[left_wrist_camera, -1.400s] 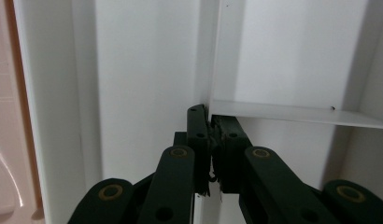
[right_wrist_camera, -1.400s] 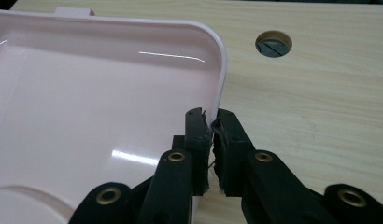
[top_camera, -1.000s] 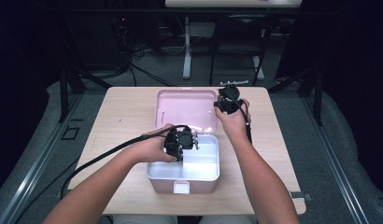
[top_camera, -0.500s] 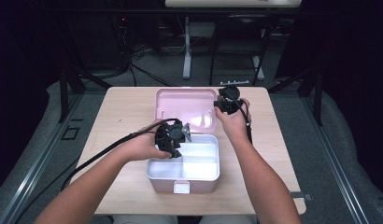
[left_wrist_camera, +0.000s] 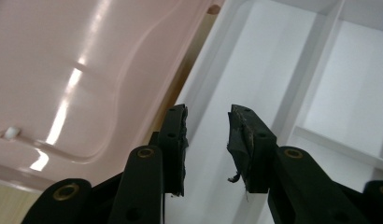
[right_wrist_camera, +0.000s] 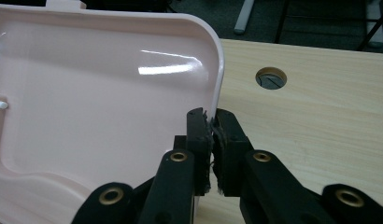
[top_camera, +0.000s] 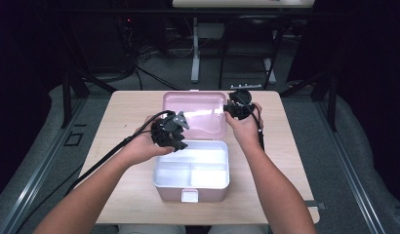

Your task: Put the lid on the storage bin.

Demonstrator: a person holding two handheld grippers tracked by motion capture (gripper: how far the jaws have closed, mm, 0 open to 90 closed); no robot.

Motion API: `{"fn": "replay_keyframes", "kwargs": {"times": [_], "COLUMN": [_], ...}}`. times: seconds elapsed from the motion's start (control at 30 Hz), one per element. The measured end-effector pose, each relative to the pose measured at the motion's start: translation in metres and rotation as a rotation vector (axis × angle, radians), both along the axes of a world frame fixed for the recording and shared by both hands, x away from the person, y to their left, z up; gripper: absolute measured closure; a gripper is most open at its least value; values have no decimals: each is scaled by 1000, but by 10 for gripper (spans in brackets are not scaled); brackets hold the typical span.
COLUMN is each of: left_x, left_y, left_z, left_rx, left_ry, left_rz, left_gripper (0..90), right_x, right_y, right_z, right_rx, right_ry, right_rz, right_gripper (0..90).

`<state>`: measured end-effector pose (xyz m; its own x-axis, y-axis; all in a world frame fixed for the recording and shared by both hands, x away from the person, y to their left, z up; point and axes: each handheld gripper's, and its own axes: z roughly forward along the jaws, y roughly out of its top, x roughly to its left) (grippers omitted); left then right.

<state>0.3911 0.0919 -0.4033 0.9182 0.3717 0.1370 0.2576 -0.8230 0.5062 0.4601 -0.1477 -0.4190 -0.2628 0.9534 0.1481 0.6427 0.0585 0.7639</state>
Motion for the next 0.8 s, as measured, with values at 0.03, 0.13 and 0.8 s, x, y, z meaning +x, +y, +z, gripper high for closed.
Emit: {"fn": "replay_keyframes", "kwargs": {"times": [0.03, 0.13, 0.8], "left_x": [1, 5, 32], "left_y": [2, 7, 63], "left_z": [0, 1, 5], "left_rx": [-9, -40, -344], "left_ry": [-5, -22, -96], "left_rz": [11, 51, 398], "left_gripper": [663, 663, 641], "right_x": [0, -1, -8], "right_y": [0, 0, 0], "right_z": [0, 1, 3], "right_rx": [0, -3, -5], "right_ry": [-1, -8, -42], "right_rz": [0, 5, 6], "right_gripper": [854, 854, 855]}}
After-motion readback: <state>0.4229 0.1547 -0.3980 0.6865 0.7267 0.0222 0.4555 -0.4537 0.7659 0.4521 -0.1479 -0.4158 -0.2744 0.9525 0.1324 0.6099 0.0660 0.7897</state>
